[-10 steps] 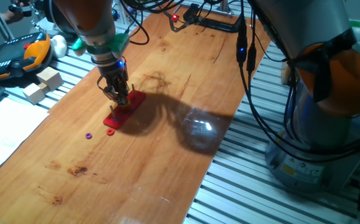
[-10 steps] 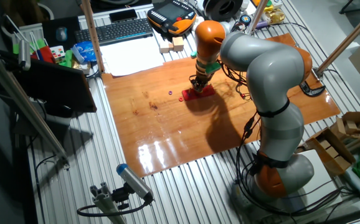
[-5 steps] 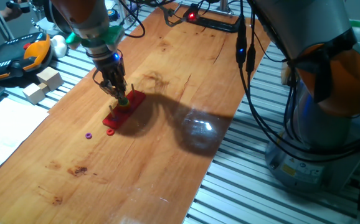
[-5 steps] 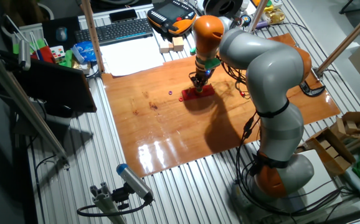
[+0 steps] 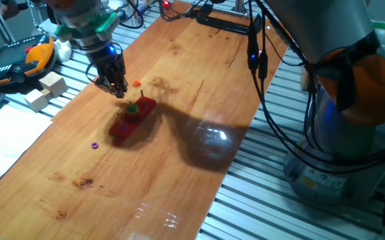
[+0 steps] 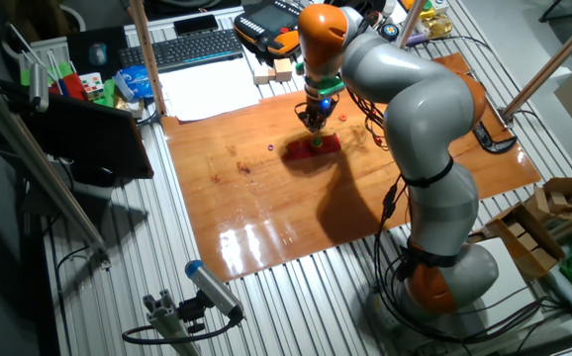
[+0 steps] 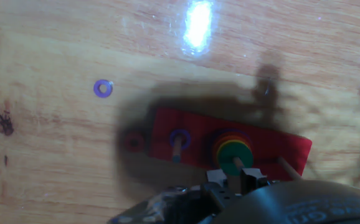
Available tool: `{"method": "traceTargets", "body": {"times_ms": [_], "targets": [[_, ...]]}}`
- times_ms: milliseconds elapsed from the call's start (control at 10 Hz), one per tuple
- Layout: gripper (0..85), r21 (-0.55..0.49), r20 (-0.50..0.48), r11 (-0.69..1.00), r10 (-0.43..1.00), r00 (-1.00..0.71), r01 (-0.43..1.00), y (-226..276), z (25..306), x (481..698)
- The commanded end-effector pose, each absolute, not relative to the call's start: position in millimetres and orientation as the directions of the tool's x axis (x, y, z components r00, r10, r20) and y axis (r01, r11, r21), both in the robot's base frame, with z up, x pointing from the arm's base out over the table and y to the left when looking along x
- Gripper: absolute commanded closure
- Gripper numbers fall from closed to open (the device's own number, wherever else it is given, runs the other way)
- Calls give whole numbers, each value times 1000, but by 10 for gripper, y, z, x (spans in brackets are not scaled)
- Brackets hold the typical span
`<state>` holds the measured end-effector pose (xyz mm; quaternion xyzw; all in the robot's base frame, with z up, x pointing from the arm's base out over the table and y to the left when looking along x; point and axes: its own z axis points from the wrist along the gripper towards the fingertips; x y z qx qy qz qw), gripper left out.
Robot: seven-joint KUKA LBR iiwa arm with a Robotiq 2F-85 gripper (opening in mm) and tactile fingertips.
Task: Take out one Hanoi block and throw it aside
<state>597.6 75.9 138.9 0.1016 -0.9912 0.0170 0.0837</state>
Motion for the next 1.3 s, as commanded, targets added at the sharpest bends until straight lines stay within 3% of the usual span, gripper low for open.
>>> {"method": "traceTargets", "body": {"times_ms": [0, 800, 1200], "targets": [[577, -19, 166, 979, -198, -966, -203, 759, 1388, 5978], [513, -20, 141, 978, -204, -969, -209, 514, 1369, 6112], [543, 2, 143, 980, -198, -970, -200, 555, 1357, 6110]]}}
